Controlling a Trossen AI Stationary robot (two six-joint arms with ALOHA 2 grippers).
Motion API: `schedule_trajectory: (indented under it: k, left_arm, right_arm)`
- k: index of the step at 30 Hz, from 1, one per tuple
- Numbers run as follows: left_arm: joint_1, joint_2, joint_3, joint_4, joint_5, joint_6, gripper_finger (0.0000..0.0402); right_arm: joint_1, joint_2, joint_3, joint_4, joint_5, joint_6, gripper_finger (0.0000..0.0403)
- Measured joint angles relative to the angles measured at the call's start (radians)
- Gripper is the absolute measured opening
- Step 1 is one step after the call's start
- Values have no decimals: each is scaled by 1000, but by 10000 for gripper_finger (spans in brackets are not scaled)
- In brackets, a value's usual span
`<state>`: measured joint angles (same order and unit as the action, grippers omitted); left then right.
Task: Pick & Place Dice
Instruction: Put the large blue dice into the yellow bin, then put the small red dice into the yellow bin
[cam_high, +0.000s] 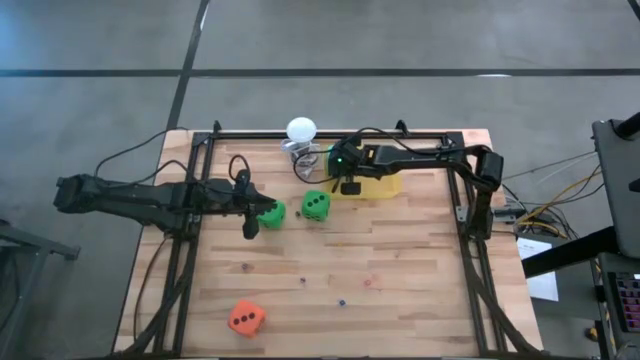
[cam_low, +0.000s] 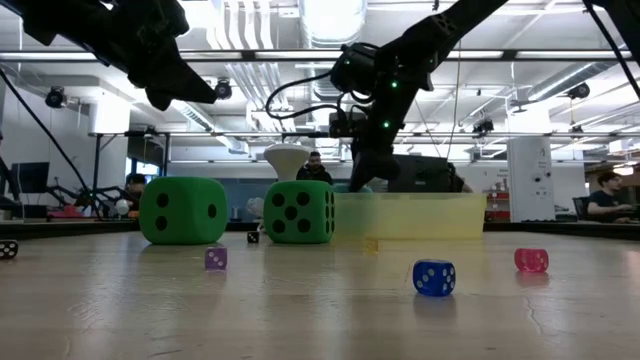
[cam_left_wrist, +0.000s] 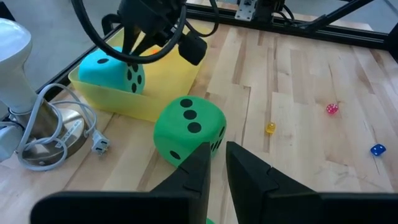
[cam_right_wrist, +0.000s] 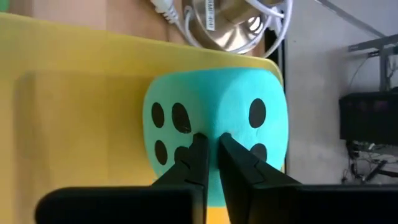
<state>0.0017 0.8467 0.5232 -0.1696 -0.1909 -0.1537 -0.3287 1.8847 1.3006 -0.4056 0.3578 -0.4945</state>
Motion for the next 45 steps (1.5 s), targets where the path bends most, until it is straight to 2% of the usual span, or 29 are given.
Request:
schedule_trajectory:
  k: [8, 13, 16, 22, 30, 35, 37, 39, 42, 45]
  left_arm:
    - [0, 0, 0, 0, 0, 0, 58]
    - [0, 0, 0, 0, 0, -3, 58]
    - [0, 0, 0, 0, 0, -3, 58]
    - [0, 0, 0, -4, 0, -3, 58]
    - [0, -1, 0, 5, -25, -2, 58]
    - [2, -19, -15, 89, -80, -3, 58]
    - [9, -5, -33, 189, -58, 1, 58]
    - [27, 26, -31, 238, -7, 11, 58]
    - [43, 81, 7, 214, 47, 13, 58]
    - [45, 131, 76, 130, 51, 28, 58]
  right_arm:
    - [4, -12, 16, -16, -23, 50, 117]
    - [4, -20, 65, -82, -23, 98, 151]
    - [6, -26, 92, -135, -33, 135, 158]
    - [35, -74, 139, -257, -180, 253, 154]
    - [172, -253, 105, -378, -357, 459, 142]
    - [302, -409, -17, -366, -358, 666, 133]
    - [365, -476, -88, -337, -337, 767, 129]
    - [435, -535, -168, -302, -268, 858, 126]
    - [534, -608, -277, -255, -147, 974, 123]
    - [610, -641, -370, -179, -97, 1056, 123]
